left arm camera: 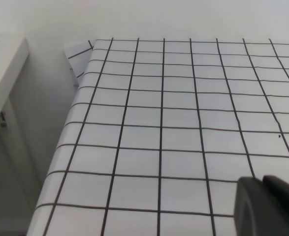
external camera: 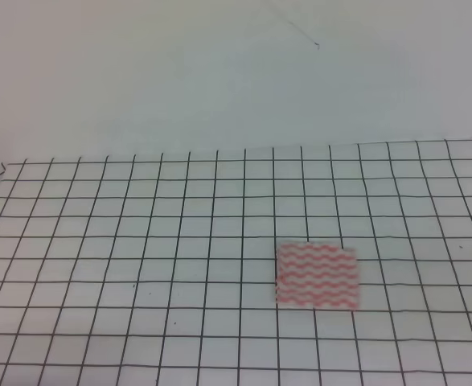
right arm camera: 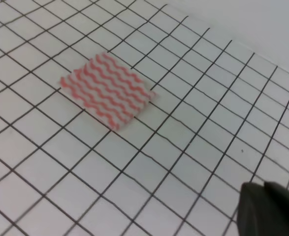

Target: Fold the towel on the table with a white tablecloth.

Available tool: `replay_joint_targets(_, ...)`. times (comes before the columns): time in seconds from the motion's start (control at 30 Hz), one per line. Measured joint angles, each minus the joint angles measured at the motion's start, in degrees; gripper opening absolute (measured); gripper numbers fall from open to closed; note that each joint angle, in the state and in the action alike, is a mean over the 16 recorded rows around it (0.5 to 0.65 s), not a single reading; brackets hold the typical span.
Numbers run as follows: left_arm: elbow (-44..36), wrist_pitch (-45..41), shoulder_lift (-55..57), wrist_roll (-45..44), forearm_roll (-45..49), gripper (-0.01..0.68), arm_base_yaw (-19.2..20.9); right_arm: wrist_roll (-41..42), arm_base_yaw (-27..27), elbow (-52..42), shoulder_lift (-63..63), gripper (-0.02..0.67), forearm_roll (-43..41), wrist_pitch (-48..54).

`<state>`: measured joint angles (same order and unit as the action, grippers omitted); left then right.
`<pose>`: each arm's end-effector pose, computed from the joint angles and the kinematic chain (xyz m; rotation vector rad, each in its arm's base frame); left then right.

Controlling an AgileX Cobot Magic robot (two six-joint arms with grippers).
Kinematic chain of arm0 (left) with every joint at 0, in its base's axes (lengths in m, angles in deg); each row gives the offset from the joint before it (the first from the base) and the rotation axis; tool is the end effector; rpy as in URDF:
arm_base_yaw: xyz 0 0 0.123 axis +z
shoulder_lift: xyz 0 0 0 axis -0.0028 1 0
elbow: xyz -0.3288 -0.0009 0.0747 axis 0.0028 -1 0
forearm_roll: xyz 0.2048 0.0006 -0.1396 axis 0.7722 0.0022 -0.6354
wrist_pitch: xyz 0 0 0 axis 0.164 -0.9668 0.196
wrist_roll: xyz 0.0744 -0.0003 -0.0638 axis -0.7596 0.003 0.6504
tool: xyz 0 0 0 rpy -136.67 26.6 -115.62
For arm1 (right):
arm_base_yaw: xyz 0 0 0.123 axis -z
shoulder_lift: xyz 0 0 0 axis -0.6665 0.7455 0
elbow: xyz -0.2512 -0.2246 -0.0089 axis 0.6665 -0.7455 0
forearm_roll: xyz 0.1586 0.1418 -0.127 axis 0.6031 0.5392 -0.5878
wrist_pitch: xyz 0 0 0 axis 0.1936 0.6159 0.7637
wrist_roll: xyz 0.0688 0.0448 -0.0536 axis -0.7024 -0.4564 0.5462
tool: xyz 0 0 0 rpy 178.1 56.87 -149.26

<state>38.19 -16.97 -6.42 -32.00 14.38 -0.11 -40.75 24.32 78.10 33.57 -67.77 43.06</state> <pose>0.0042 -0.0001 0.1828 -0.1130 1.7946 -0.0912 0.0397 0.0155 0.3164 -0.6942 1.9148 -0.0120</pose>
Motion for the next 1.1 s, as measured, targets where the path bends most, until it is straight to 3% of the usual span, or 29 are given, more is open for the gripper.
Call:
replay_joint_targets(0.33,0.0,0.0,0.0,0.4,0.0,-0.001,0.0,0.2,10.6,-3.9,-7.0,-0.001,6.7,-6.6)
replay_joint_targets(0.67,0.0,0.0,0.0,0.5,0.0,-0.001,0.0,-0.2,24.4,-18.6,-20.0,-0.001,17.9,-16.0)
replay_joint_targets(1.1,0.0,0.0,0.0,0.5,0.2,-0.001,0.0,2.5,28.8,-29.3,-26.4,-0.001,15.2,-16.6)
